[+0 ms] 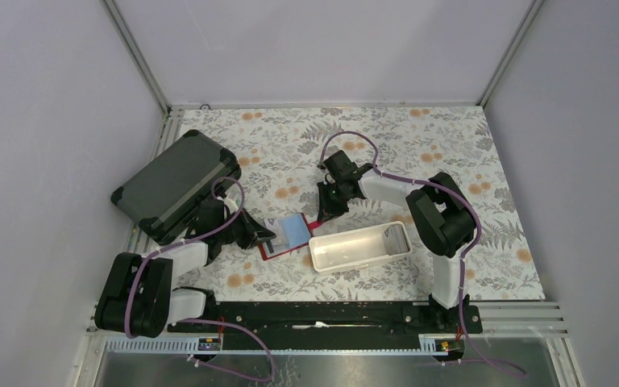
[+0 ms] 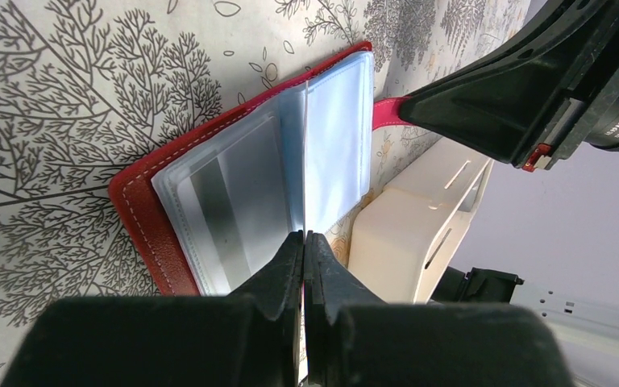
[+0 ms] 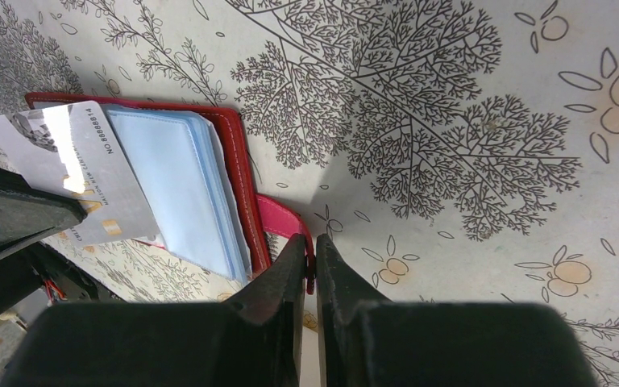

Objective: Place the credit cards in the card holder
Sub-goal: Insert the credit card into the card holder.

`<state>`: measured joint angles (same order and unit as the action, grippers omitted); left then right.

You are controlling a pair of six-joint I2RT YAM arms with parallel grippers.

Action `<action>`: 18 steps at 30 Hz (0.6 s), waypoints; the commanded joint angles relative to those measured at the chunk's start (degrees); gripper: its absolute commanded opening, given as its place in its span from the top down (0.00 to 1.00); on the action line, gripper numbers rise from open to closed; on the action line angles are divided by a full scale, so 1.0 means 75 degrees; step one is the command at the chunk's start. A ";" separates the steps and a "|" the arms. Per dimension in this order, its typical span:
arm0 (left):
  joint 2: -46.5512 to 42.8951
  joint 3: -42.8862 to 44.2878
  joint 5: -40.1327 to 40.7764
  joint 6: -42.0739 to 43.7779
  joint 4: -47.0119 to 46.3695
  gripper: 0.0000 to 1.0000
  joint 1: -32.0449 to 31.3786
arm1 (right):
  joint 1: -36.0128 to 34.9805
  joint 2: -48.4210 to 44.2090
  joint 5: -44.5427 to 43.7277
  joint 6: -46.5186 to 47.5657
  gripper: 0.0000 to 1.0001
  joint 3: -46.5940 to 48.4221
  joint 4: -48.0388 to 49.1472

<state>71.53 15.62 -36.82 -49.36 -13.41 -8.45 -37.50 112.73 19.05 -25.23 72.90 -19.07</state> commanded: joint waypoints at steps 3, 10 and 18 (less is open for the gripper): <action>0.0084 -0.0053 -0.0015 0.0183 -0.0310 1.00 -0.0010 | -0.0042 0.0081 -0.0067 0.0090 1.00 0.0147 -0.0165; 0.0092 -0.0135 -0.0149 -0.0001 -0.0510 1.00 -0.0010 | -0.0040 0.0103 -0.0045 0.0083 1.00 0.0147 -0.0173; -0.0055 -0.0146 -0.0331 -0.0273 -0.0696 1.00 -0.0004 | -0.0030 0.0115 -0.0091 0.0128 1.00 0.0199 -0.0275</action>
<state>71.85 15.14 -37.34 -50.15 -14.55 -8.45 -37.50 112.79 19.05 -25.19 72.90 -19.31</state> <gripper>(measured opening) 0.022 0.118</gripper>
